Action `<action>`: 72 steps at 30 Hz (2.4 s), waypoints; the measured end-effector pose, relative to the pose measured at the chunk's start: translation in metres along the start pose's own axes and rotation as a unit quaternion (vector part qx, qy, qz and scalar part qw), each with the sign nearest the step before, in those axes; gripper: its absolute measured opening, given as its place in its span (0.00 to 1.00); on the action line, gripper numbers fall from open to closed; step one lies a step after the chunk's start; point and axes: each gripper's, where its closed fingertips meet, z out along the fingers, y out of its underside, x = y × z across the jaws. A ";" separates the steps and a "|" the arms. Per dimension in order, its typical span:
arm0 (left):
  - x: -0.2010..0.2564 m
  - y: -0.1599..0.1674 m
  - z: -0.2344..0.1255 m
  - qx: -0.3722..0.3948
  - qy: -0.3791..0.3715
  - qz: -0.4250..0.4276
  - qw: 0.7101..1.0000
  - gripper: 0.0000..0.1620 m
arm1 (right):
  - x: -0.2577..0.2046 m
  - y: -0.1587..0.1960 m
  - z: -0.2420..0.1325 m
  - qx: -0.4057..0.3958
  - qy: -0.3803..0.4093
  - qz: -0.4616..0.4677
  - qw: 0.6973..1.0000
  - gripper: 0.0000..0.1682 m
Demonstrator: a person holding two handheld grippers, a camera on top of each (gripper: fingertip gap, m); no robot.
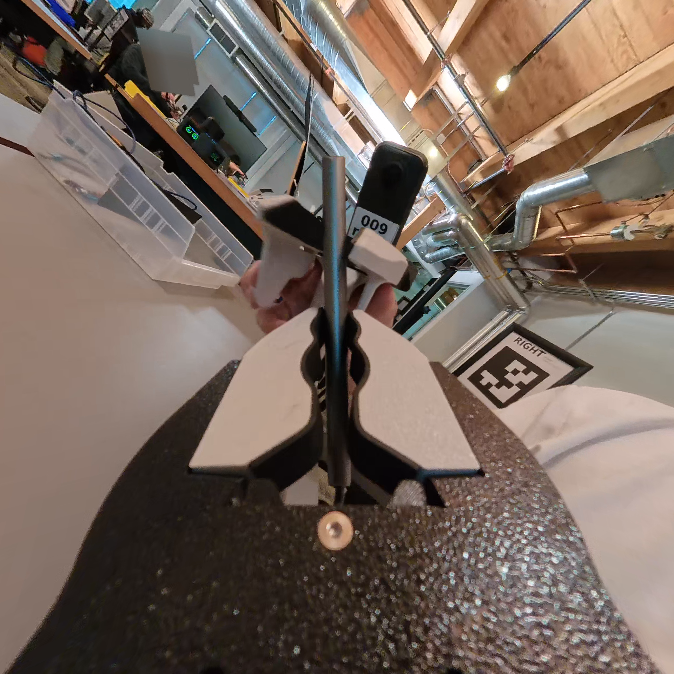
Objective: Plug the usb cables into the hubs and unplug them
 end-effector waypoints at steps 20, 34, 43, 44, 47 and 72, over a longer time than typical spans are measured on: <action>0.008 -0.026 -0.023 0.019 -0.073 0.181 0.981 0.12 | 0.036 -0.110 -0.108 0.071 0.126 -0.161 0.976 0.07; 0.000 -0.024 -0.026 0.008 -0.076 0.157 0.985 0.07 | 0.211 -0.134 -0.286 0.045 0.407 -0.253 0.876 0.07; -0.008 -0.015 -0.021 -0.009 -0.072 0.139 0.988 0.07 | 0.278 -0.095 -0.321 0.184 0.422 -0.056 0.886 0.07; -0.009 -0.013 -0.020 -0.013 -0.072 0.137 0.988 0.07 | 0.288 -0.090 -0.324 0.190 0.430 -0.028 0.882 0.07; -0.012 -0.009 -0.018 -0.022 -0.073 0.132 0.988 0.06 | 0.314 -0.069 -0.332 0.194 0.454 0.050 0.868 0.07; -0.023 -0.010 -0.024 -0.019 -0.081 0.113 0.990 0.06 | 0.363 0.009 -0.384 0.023 0.611 0.114 0.783 0.18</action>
